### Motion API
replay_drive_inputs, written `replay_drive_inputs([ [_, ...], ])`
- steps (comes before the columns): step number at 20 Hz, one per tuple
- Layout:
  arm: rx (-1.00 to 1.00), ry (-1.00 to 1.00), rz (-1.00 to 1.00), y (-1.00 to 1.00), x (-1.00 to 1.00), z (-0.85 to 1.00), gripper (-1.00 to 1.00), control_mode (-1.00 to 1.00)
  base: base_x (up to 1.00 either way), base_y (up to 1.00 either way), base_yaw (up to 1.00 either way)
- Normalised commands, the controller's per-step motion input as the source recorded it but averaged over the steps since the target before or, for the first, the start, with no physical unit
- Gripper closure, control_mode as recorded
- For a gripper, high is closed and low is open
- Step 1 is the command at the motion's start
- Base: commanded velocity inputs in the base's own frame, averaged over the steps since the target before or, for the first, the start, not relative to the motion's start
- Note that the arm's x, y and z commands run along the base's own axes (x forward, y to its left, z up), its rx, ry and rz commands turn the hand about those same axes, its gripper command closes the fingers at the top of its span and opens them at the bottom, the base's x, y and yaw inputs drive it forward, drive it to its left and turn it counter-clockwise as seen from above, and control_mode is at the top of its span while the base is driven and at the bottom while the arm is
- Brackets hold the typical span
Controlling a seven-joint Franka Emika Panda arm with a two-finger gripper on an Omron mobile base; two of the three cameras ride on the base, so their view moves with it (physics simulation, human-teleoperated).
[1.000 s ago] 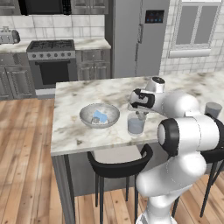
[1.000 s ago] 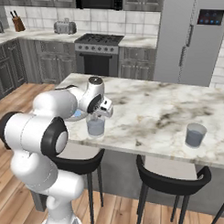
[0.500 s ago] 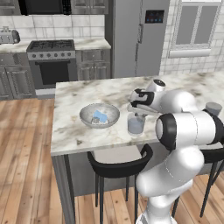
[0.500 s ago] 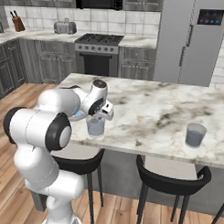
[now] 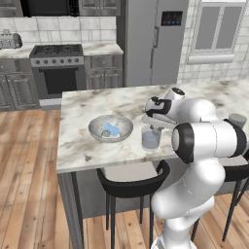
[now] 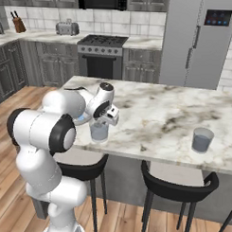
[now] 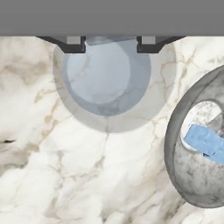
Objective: There are four ice cubes in the ice bowl. Place two ice cubes in each glass of water.
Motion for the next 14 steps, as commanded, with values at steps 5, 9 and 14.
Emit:
replay_drive_inputs([
  [5,0.03,0.06,-0.01,0.00,0.11,-0.15,1.00,-1.00,0.00,0.00,0.00],
  [9,0.03,0.05,-0.01,0.00,0.03,-0.10,1.00,-1.00,0.00,0.00,0.00],
  [14,0.04,0.03,0.00,0.06,0.00,-0.08,1.00,-1.00,0.00,0.00,0.00],
])
